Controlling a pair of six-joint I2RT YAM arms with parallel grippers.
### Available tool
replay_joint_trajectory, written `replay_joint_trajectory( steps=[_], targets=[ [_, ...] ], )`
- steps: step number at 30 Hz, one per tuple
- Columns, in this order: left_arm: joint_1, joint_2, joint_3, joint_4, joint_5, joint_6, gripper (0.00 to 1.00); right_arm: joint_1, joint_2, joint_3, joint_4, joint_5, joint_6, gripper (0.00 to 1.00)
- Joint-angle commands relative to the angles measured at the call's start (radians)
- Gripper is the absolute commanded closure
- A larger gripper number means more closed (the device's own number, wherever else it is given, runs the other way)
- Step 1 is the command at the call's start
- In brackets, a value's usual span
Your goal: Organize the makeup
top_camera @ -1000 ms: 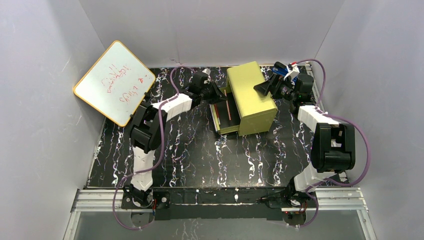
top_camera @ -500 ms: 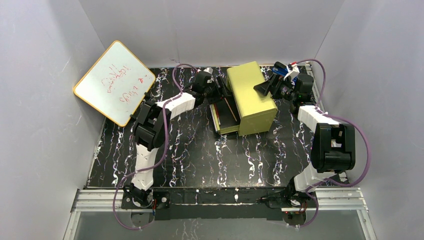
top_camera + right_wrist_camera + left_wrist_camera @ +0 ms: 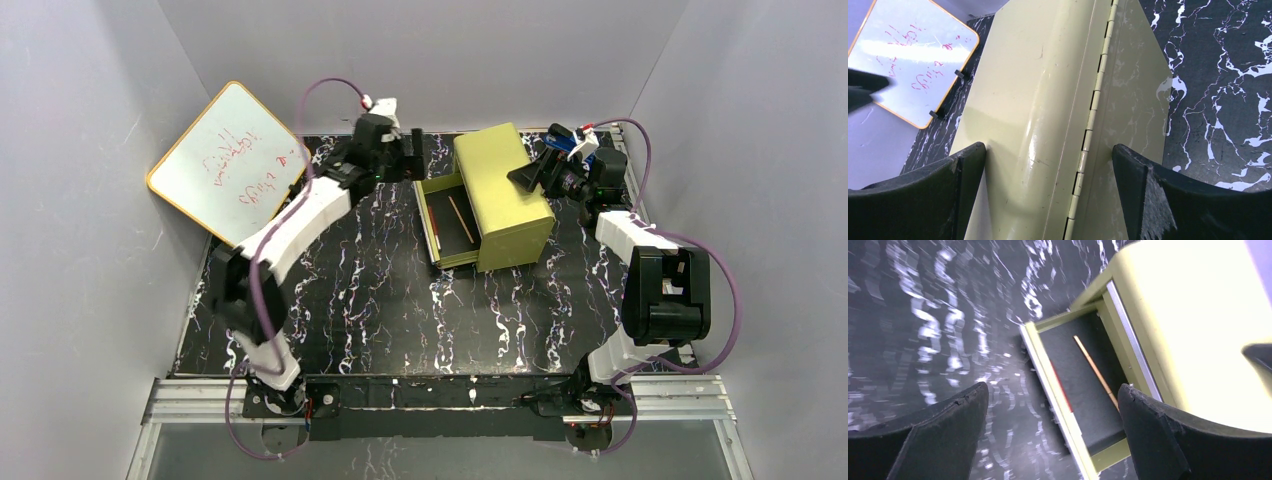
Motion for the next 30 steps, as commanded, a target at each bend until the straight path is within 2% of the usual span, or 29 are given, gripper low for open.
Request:
replay_joint_trajectory(
  steps=[1,2,5,7,11,13,16,21,30],
  targets=[
    [0.008,-0.310,-0.126,-0.086,-0.206,0.245,0.01,0.004,0.082,-0.076,-0.261,0.073,-0.119,0.00],
    [0.011,-0.359,-0.182,-0.059,-0.238,0.247,0.02,0.003,0.084,-0.075,-0.260,0.076,-0.117,0.00],
    [0.019,-0.473,-0.338,-0.061,-0.373,0.130,0.02,0.003,0.090,-0.071,-0.261,0.079,-0.114,0.00],
    [0.033,-0.522,-0.416,-0.067,-0.406,0.103,0.02,0.004,0.090,-0.071,-0.264,0.083,-0.113,0.00],
    [0.050,-0.411,-0.377,-0.335,-0.411,0.096,0.02,0.004,0.087,-0.071,-0.266,0.085,-0.113,0.00],
    [0.051,-0.353,-0.393,-0.394,-0.417,0.101,0.02,0.004,0.087,-0.072,-0.266,0.084,-0.112,0.00],
    [0.098,-0.315,-0.467,-0.376,-0.313,0.133,0.02,0.004,0.086,-0.074,-0.264,0.078,-0.112,0.00],
    [0.190,-0.255,-0.547,-0.358,-0.204,0.168,0.09,0.004,0.083,-0.079,-0.257,0.076,-0.113,0.00],
    [0.207,-0.170,-0.613,-0.253,-0.019,0.178,0.12,0.004,0.089,-0.079,-0.255,0.078,-0.114,0.00]
  ],
)
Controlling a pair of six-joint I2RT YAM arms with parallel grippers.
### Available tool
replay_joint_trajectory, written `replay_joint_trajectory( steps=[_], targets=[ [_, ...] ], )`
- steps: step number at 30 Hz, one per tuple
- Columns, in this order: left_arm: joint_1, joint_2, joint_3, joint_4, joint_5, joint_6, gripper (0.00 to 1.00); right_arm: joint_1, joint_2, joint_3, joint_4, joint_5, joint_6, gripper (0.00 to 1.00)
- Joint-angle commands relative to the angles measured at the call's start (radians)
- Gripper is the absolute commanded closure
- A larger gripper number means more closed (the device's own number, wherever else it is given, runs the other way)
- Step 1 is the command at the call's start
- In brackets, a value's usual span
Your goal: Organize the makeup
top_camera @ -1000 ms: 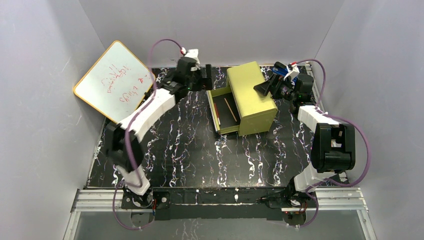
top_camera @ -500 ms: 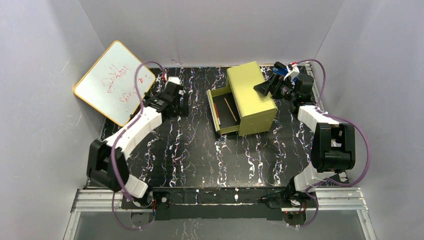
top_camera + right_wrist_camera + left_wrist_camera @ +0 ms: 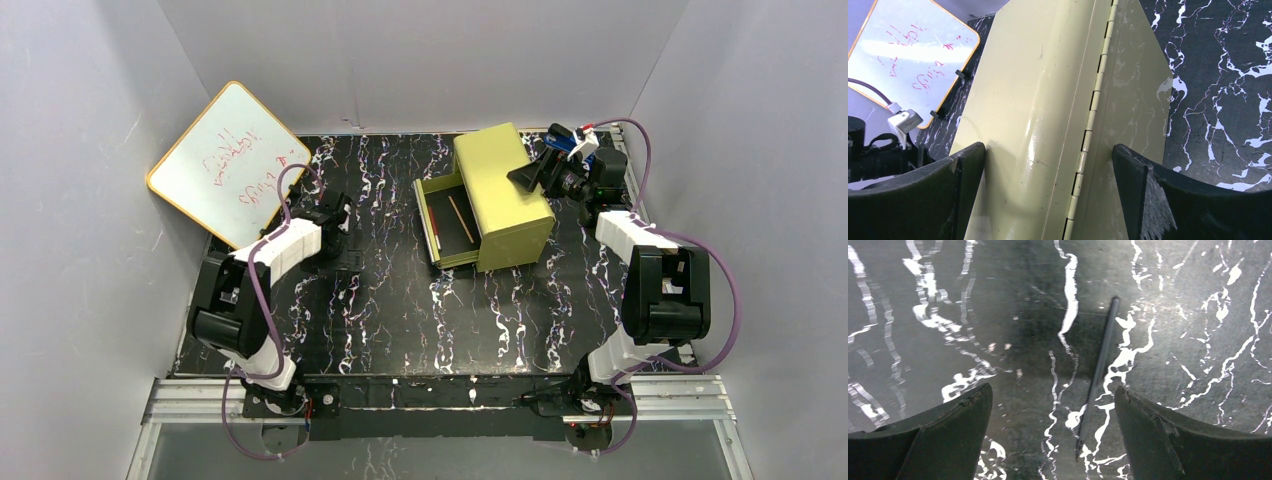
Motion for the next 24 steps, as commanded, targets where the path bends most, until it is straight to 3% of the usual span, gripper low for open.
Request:
replay_joint_trajectory(
  steps=[1,7,8,13,18,20,24],
  targets=[
    [-0.002,0.040,-0.032,0.052,0.138,0.017,0.12,0.003,0.084,-0.079,-0.259,0.083,-0.117,0.00],
    [-0.002,0.073,-0.037,0.071,0.164,0.027,0.21,0.004,0.089,-0.079,-0.261,0.085,-0.118,0.00],
    [-0.002,0.078,-0.037,0.070,0.163,0.029,0.26,0.004,0.091,-0.078,-0.261,0.085,-0.117,0.00],
    [-0.002,0.107,-0.029,0.063,0.142,0.030,0.69,0.003,0.095,-0.078,-0.262,0.085,-0.117,0.00],
    [-0.001,0.123,-0.012,0.040,0.100,0.044,0.87,0.004,0.100,-0.075,-0.264,0.086,-0.117,0.00],
    [-0.002,0.129,-0.007,0.035,0.096,0.047,1.00,0.003,0.102,-0.074,-0.264,0.086,-0.117,0.00],
    [-0.002,0.127,0.001,0.033,0.087,0.046,1.00,0.003,0.103,-0.073,-0.265,0.088,-0.117,0.00]
  ],
)
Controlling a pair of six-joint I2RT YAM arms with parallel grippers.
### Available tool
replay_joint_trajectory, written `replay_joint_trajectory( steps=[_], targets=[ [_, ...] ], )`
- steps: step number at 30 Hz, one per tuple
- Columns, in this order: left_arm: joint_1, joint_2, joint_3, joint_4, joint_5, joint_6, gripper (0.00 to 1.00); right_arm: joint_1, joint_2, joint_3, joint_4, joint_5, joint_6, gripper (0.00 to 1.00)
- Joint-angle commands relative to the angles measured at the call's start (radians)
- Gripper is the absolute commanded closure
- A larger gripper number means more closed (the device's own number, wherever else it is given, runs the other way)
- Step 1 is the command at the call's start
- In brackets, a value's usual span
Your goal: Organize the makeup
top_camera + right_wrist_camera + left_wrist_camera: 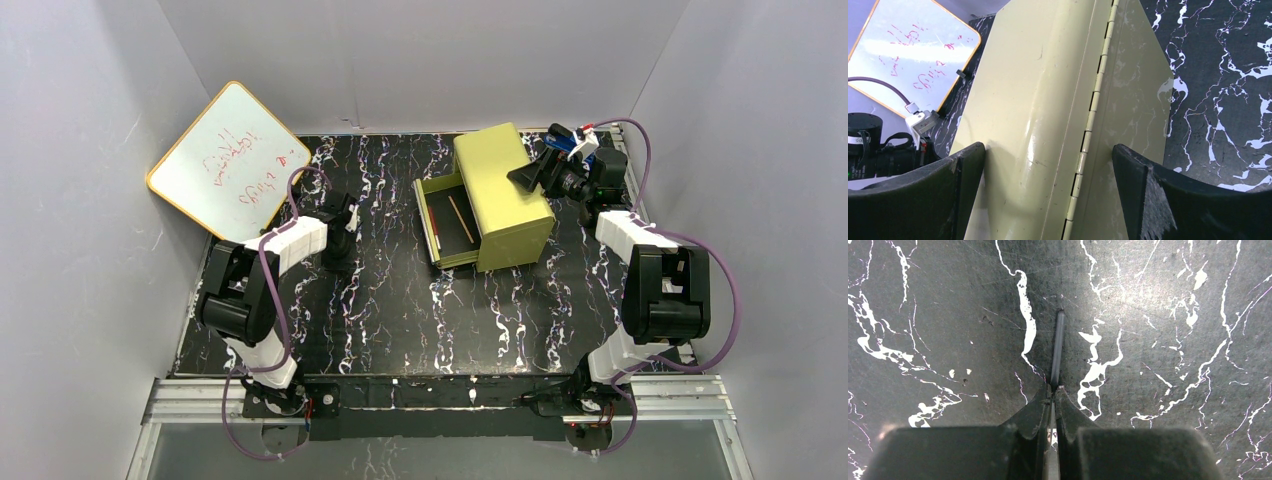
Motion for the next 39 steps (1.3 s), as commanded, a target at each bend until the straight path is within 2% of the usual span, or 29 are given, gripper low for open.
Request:
replay_joint_trajectory(
  steps=[1,7,11,14,25,32,39],
  targets=[
    [-0.001,0.026,0.004,-0.044,-0.040,0.010,1.00,0.003,0.098,-0.073,-0.270,0.094,-0.118,0.00],
    [-0.003,-0.065,0.105,-0.051,0.077,-0.085,1.00,0.004,0.102,-0.070,-0.272,0.095,-0.119,0.00],
    [-0.057,-0.076,0.194,-0.037,0.133,-0.158,1.00,0.004,0.103,-0.068,-0.275,0.103,-0.117,0.00],
    [-0.092,-0.059,0.248,0.007,0.166,-0.223,1.00,0.004,0.103,-0.068,-0.275,0.102,-0.116,0.00],
    [-0.112,0.106,0.430,0.287,0.372,-0.544,1.00,0.003,0.096,-0.072,-0.272,0.097,-0.116,0.00],
    [-0.168,0.232,0.517,0.399,0.347,-0.671,1.00,0.003,0.094,-0.071,-0.275,0.108,-0.117,0.00],
    [-0.225,0.342,0.589,0.429,0.288,-0.726,1.00,0.004,0.097,-0.072,-0.273,0.111,-0.120,0.00]
  ],
)
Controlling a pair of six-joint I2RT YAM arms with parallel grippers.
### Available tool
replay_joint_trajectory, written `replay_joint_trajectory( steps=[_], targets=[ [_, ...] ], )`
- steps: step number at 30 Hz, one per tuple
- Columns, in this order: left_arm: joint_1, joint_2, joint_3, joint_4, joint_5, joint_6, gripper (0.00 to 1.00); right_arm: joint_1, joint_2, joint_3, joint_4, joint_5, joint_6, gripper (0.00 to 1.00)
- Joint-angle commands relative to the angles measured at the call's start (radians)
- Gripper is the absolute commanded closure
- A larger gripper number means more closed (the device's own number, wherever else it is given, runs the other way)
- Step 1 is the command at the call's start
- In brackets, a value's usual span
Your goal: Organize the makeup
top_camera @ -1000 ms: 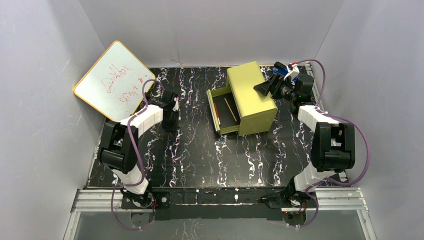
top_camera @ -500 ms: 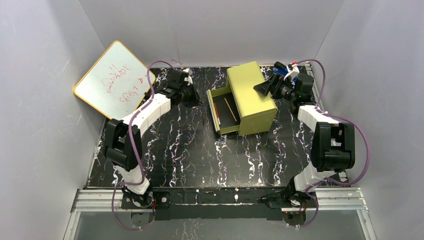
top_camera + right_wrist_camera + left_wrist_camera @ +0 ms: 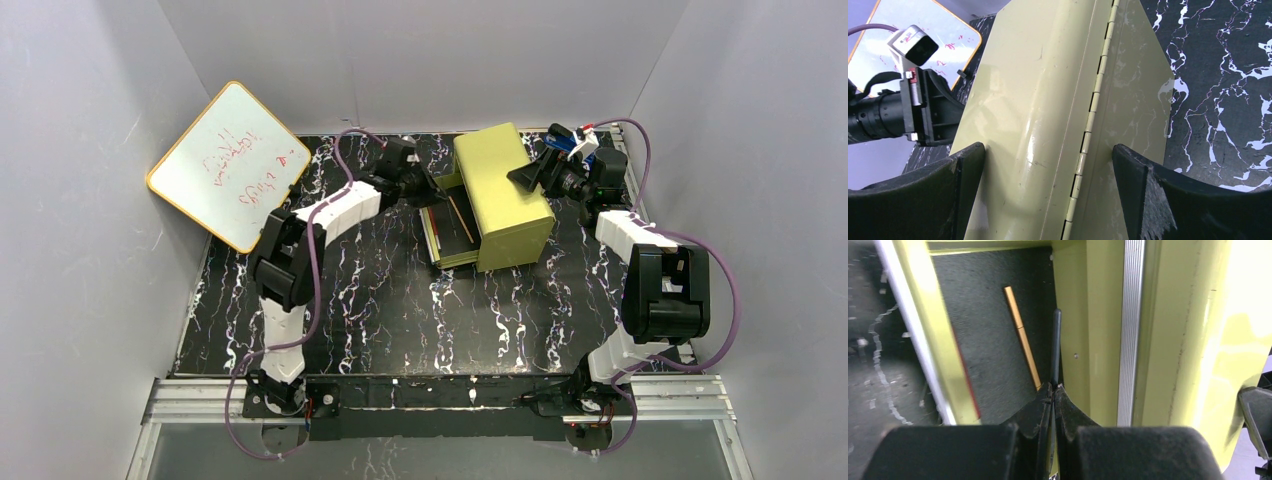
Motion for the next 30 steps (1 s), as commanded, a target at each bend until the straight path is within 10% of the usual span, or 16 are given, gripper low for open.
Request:
replay_joint_trajectory(
  steps=[1,12,23,30],
  targets=[
    [-0.034,0.040,0.077,0.030,-0.031,-0.060,1.00,0.004,0.093,-0.072,-0.279,0.117,-0.123,0.00],
    [-0.070,0.060,0.035,-0.018,-0.096,-0.046,1.00,0.003,0.096,-0.071,-0.277,0.125,-0.127,0.00],
    [-0.070,0.077,0.011,-0.015,-0.100,-0.033,0.55,0.003,0.086,-0.075,-0.278,0.132,-0.127,0.00],
    [-0.070,0.021,0.134,-0.012,-0.050,0.121,0.45,0.004,0.099,-0.069,-0.279,0.125,-0.127,0.00]
  ],
)
